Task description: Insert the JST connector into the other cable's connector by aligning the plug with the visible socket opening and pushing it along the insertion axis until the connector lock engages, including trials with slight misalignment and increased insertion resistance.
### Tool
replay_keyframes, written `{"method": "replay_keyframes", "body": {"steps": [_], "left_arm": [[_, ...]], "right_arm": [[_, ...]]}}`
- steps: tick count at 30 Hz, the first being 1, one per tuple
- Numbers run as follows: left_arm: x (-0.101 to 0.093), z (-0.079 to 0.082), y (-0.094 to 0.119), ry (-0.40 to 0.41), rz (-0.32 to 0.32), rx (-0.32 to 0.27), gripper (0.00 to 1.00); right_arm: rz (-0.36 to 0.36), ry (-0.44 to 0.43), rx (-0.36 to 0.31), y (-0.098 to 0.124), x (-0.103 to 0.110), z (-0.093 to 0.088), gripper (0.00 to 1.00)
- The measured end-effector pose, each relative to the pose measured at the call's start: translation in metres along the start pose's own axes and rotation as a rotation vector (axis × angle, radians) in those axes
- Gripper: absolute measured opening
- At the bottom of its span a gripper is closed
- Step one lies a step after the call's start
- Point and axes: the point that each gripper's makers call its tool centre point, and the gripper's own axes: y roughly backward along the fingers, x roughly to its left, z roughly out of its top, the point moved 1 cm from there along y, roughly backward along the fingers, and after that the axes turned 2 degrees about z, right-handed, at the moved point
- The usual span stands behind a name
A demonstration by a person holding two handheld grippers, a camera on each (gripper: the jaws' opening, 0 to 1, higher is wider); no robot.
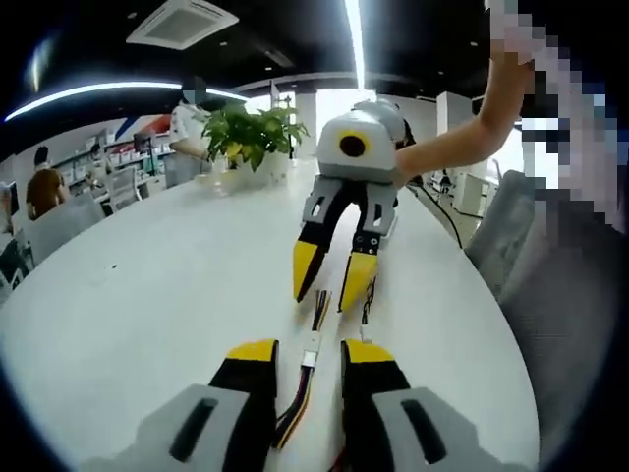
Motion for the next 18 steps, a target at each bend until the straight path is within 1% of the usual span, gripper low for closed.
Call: {"method": "replay_keyframes", "body": {"steps": [2,7,12,16,18], "left_arm": [[-0.003,0.004,0.004,-0.011,0.005,-0.005,0.19],[-0.013,0.006,0.012,-0.04,0.003,-0.001,0.19],[-0.023,0.002,0.017,-0.054,-0.004,0.006,0.19],[-0.031,-0.002,0.018,-0.061,-0.014,0.02,0.18],[-0.033,-0.008,0.018,-0.063,-0.02,0.035,0.18]], "right_arm": [[-0.009,0.003,-0.004,0.004,0.003,0.002,0.17],[-0.025,0.003,-0.006,0.013,0.013,0.007,0.18],[-0.026,-0.007,0.0,0.016,0.017,-0.001,0.18],[-0.019,-0.009,-0.001,0.011,0.026,-0.007,0.19],[-0.004,-0.008,0.001,0.006,0.032,-0.011,0.18]]}}
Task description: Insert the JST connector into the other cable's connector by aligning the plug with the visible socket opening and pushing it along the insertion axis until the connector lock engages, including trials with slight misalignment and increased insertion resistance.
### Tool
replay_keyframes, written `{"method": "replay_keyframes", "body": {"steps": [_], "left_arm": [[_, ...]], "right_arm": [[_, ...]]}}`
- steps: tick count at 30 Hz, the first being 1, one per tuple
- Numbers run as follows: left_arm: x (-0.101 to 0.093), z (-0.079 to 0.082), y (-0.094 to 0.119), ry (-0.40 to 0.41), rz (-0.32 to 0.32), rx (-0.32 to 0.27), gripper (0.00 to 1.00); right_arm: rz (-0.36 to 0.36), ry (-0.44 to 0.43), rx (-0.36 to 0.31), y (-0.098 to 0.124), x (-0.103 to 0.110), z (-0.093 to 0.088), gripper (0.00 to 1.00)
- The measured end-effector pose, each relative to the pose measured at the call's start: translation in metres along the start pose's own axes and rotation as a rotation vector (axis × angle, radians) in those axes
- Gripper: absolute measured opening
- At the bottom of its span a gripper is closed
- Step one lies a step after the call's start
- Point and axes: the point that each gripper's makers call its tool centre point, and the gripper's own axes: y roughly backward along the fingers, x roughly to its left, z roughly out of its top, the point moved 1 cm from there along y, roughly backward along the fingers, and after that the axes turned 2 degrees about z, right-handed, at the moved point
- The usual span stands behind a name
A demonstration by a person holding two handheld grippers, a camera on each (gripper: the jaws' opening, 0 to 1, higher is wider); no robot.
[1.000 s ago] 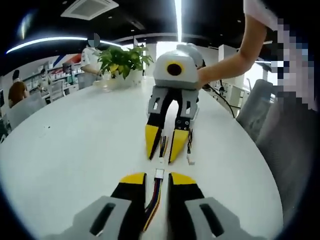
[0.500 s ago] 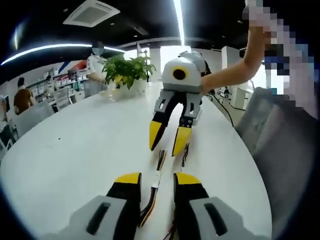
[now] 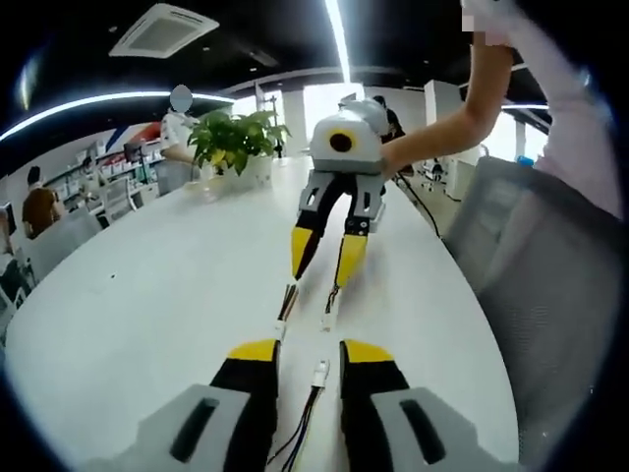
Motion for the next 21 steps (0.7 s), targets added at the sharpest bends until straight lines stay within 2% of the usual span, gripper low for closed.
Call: {"method": "replay_keyframes", "body": {"steps": [4,9,14,17,21], "left_arm": [[-0.006,-0.009,0.0,0.006,-0.012,0.014,0.17],[-0.006,-0.019,0.0,0.014,-0.011,0.026,0.15],[-0.002,-0.025,-0.002,0.036,0.0,0.027,0.14],[-0.001,-0.027,-0.004,0.04,0.003,0.028,0.13],[0.0,-0.031,-0.005,0.039,0.0,0.033,0.12]], "right_arm": [[0.021,-0.003,0.011,-0.005,0.011,-0.003,0.17],[0.026,-0.007,0.031,-0.007,0.007,-0.014,0.16],[0.032,-0.022,0.043,-0.008,0.007,-0.017,0.14],[0.045,-0.028,0.056,-0.013,0.003,-0.027,0.13],[0.056,-0.025,0.06,-0.014,0.008,-0.025,0.13]]}}
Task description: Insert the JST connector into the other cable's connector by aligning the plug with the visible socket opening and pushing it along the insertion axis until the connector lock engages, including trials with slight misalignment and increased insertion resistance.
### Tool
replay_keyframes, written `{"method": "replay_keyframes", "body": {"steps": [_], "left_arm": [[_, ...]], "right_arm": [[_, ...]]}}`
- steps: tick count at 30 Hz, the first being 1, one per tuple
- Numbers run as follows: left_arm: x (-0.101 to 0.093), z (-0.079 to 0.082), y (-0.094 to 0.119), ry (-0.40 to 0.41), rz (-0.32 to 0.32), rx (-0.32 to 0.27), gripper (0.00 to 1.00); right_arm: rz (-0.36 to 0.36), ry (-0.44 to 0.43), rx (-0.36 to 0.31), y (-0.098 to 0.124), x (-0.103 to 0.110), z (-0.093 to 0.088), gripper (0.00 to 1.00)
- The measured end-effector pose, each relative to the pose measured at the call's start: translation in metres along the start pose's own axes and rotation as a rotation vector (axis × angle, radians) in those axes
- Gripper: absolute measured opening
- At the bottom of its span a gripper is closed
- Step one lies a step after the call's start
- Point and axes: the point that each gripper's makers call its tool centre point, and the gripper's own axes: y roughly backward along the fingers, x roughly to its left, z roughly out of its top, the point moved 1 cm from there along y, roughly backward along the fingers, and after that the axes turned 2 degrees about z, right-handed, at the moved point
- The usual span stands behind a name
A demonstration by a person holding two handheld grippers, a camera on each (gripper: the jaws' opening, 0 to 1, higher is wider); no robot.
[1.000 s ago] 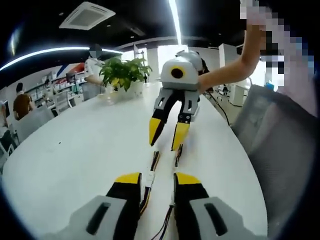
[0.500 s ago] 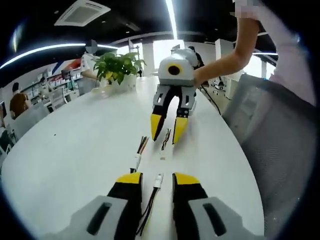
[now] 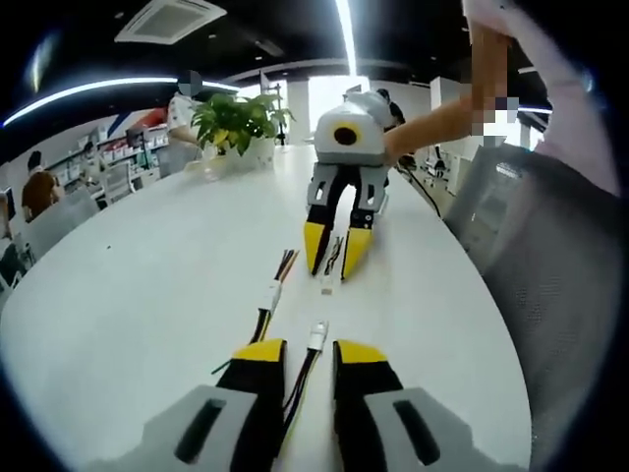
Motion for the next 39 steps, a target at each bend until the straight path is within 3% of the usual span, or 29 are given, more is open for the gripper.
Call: {"method": "replay_keyframes", "body": {"steps": [5,11,17,39], "left_arm": [[-0.0026,-0.0055,-0.0029,0.003,-0.016,0.018,0.12],[-0.0026,-0.0051,-0.0069,0.023,-0.021,-0.008,0.1],[-0.0082,-0.0028,-0.0096,0.014,-0.022,-0.024,0.01],[-0.0029,0.0001,-0.0093,0.035,0.027,-0.037,0.0]], "right_arm": [[-0.007,-0.009,-0.003,-0.0016,-0.0019,0.0006,0.11],[-0.005,-0.007,-0.011,-0.002,-0.0014,0.0017,0.11],[-0.011,-0.003,-0.015,-0.0021,-0.0023,0.0017,0.09],[-0.013,-0.052,-0.007,-0.0002,-0.0006,0.0002,0.04]]}}
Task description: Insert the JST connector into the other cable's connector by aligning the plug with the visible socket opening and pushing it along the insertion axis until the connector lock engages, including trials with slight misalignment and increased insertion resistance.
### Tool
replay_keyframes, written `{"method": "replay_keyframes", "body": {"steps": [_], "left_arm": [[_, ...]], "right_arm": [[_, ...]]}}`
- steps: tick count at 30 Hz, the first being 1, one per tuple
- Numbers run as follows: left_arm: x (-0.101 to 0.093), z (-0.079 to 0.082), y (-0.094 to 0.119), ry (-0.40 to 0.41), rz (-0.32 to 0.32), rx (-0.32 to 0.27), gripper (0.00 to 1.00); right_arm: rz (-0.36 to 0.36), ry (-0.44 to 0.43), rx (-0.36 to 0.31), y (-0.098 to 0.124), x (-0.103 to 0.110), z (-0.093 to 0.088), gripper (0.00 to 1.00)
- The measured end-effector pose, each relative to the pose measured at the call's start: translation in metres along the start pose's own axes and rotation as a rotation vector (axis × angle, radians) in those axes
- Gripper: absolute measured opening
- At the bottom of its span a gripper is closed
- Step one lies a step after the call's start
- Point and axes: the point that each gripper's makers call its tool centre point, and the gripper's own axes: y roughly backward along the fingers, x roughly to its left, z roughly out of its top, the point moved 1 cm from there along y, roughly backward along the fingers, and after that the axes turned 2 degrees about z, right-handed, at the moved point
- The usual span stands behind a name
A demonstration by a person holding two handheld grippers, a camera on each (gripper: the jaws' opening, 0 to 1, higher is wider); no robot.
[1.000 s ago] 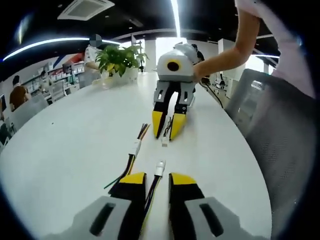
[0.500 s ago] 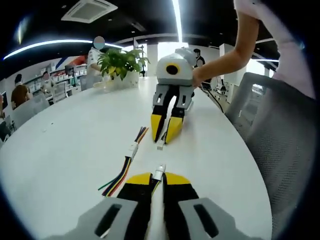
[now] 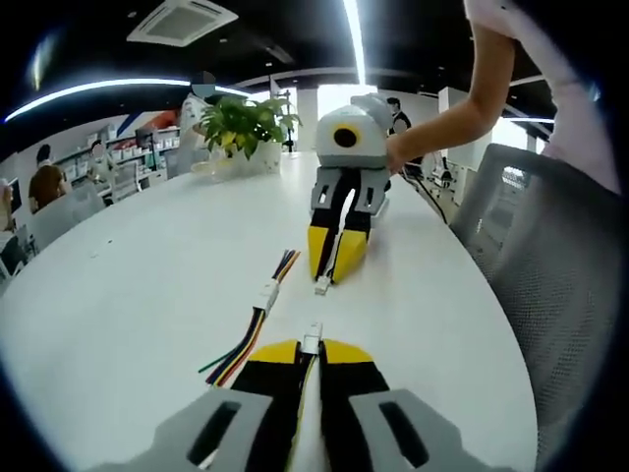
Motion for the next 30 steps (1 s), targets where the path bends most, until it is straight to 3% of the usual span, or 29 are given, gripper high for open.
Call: {"method": "replay_keyframes", "body": {"steps": [14,30], "left_arm": [[-0.018,0.011,-0.001,-0.012,-0.076,0.012,0.0],[-0.019,0.019,-0.002,-0.031,-0.1,0.027,0.0]], "right_arm": [[0.041,0.019,0.003,-0.002,0.016,0.015,0.04],[0.07,0.044,0.021,-0.005,0.021,0.019,0.04]]}}
